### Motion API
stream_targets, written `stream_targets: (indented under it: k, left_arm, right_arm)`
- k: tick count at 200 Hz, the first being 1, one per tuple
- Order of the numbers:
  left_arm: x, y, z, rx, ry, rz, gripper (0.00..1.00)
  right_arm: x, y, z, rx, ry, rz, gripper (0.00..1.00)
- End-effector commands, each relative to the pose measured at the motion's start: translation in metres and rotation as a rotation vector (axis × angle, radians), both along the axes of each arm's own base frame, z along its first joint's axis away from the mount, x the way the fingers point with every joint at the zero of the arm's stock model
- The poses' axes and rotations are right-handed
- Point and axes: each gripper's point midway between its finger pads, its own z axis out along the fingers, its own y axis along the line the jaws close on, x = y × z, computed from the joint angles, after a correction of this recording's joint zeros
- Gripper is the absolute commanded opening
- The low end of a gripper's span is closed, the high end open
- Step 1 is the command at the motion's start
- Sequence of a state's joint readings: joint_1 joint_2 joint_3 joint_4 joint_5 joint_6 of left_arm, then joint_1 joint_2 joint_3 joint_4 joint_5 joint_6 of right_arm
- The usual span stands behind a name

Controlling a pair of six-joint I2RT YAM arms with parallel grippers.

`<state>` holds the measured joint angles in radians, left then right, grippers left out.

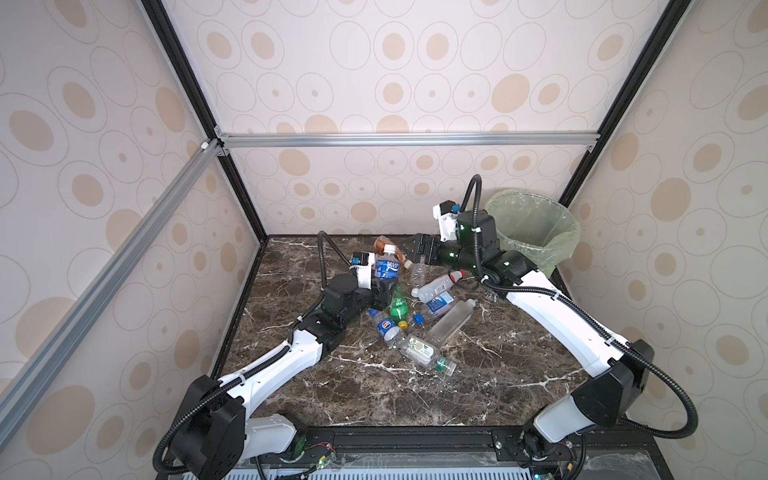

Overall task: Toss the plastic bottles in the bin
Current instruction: 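Hand the Pocari Sweat bottle from the left gripper to the right gripper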

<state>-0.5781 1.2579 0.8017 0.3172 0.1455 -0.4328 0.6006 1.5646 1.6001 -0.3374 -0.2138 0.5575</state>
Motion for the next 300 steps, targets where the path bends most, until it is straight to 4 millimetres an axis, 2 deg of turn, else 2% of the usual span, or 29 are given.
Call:
stream_targets:
  k: [1, 47, 88, 135, 171, 205, 226, 255, 300]
  left_arm:
    - [0.001, -0.014, 0.042, -0.022, -0.119, -0.046, 0.57]
    - [-0.006, -0.026, 0.048, -0.036, -0.135, -0.075, 0.57]
    - [-0.010, -0.035, 0.047, -0.057, -0.127, -0.089, 0.58]
    - [-0.010, -0.042, 0.044, -0.076, -0.113, -0.093, 0.58]
    - [-0.009, -0.042, 0.042, -0.080, -0.106, -0.084, 0.59]
    - [-0.007, -0.040, 0.038, -0.077, -0.094, -0.066, 0.66]
    - [-0.007, -0.041, 0.036, -0.074, -0.088, -0.066, 0.68]
    - [-0.006, -0.043, 0.034, -0.066, -0.078, -0.071, 0.76]
    - [-0.005, -0.042, 0.030, -0.050, -0.065, -0.066, 0.87]
  right_arm:
    - [0.003, 0.012, 0.004, 0.055, 0.022, 0.026, 0.90]
    - [0.011, 0.027, -0.008, 0.086, 0.070, 0.055, 0.83]
    - [0.013, 0.028, -0.014, 0.081, 0.082, 0.051, 0.69]
    - [0.015, 0.026, -0.013, 0.067, 0.070, 0.043, 0.49]
    - [0.014, 0.024, -0.014, 0.059, 0.067, 0.036, 0.28]
    - [0.015, 0.020, -0.019, 0.036, 0.063, 0.023, 0.14]
    - [0.015, 0.018, -0.021, 0.019, 0.059, 0.016, 0.10]
    - [0.017, 0.015, -0.021, 0.008, 0.049, 0.008, 0.08]
    - [0.025, -0.004, -0.019, -0.086, -0.029, -0.056, 0.07]
